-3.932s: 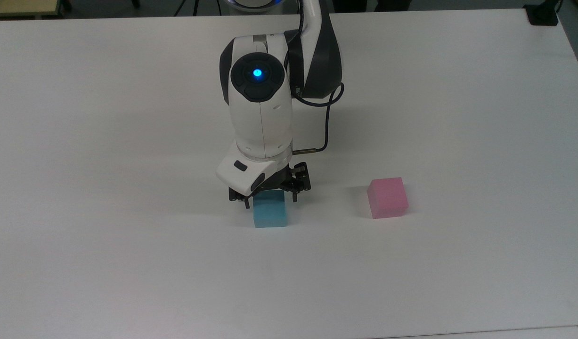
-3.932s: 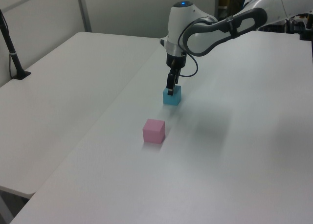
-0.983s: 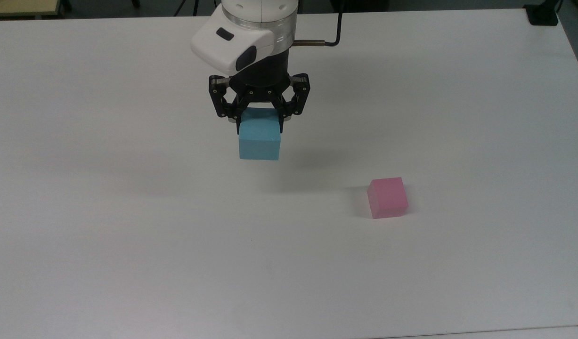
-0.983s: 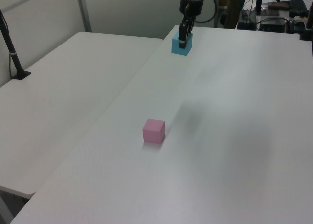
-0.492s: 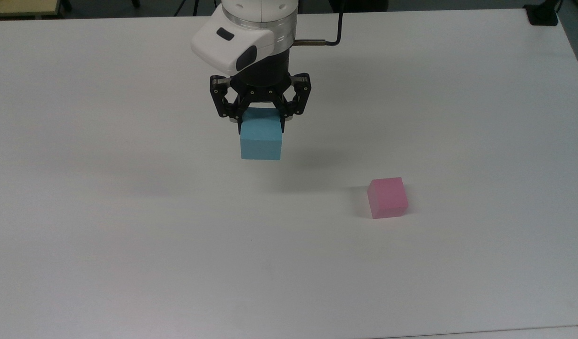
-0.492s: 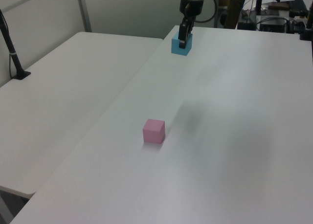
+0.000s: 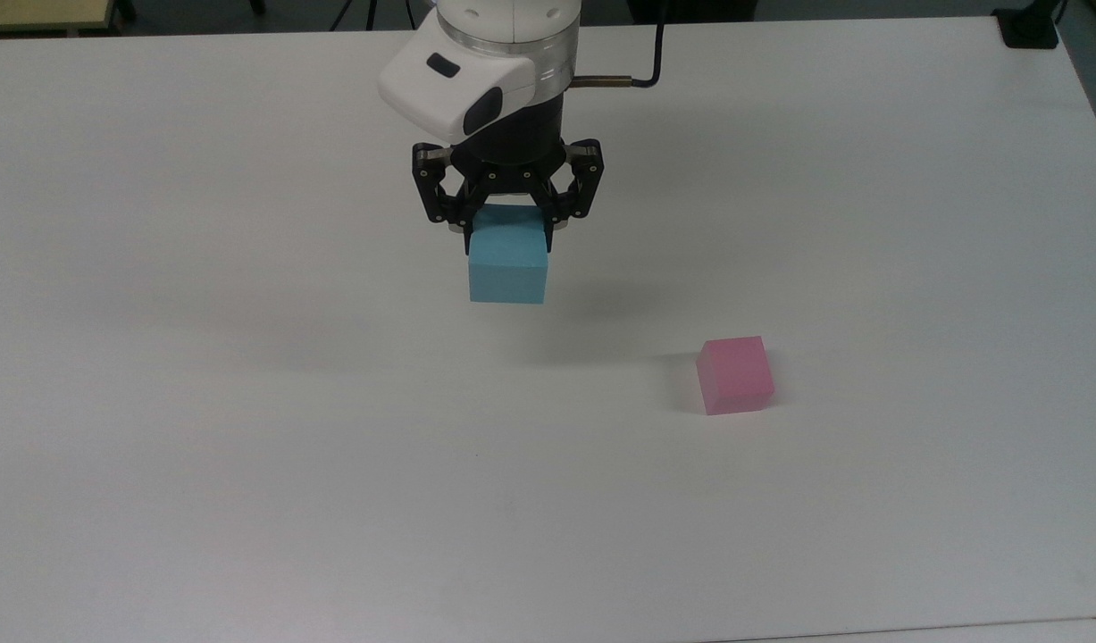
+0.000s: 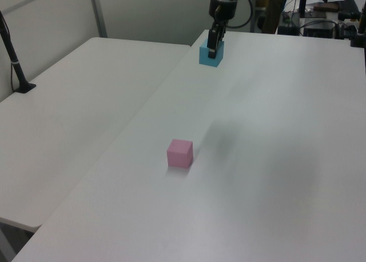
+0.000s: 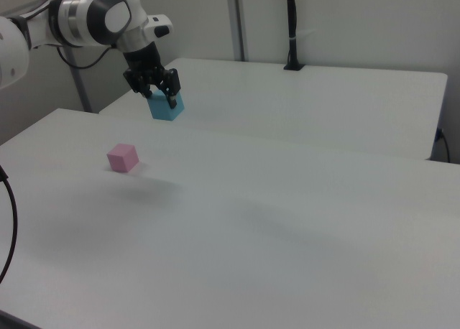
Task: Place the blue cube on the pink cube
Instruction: 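Carry the light-blue cube over the pink cube and lower it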
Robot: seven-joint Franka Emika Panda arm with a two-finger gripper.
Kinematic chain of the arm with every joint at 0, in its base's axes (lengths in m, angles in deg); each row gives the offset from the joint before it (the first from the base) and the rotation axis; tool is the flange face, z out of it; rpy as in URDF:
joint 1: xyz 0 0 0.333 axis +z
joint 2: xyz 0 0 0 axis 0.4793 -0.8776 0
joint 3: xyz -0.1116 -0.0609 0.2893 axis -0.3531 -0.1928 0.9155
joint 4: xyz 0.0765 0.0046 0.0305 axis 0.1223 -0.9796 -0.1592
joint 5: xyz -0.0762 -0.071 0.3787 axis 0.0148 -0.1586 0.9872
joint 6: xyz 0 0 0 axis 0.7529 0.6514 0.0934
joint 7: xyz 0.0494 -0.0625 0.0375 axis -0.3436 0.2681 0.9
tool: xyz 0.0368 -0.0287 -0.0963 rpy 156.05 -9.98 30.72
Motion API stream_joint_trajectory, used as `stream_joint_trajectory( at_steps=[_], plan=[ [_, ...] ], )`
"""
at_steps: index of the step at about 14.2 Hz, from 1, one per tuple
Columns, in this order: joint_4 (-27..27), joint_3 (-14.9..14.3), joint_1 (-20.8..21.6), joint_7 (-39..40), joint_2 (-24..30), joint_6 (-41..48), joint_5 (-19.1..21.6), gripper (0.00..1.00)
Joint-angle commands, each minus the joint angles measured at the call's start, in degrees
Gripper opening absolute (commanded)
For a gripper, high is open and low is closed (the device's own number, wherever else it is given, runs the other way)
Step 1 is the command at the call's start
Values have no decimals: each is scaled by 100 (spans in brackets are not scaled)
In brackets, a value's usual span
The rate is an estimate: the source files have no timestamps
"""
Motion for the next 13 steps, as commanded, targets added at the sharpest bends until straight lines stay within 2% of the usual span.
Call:
stream_joint_trajectory(
  at_steps=[1,4,13],
  plan=[
    [-135,14,121,-90,44,-86,124,53],
    [-127,49,139,112,27,-103,150,53],
    [-12,716,262,-152,53,116,186,53]
  ],
)
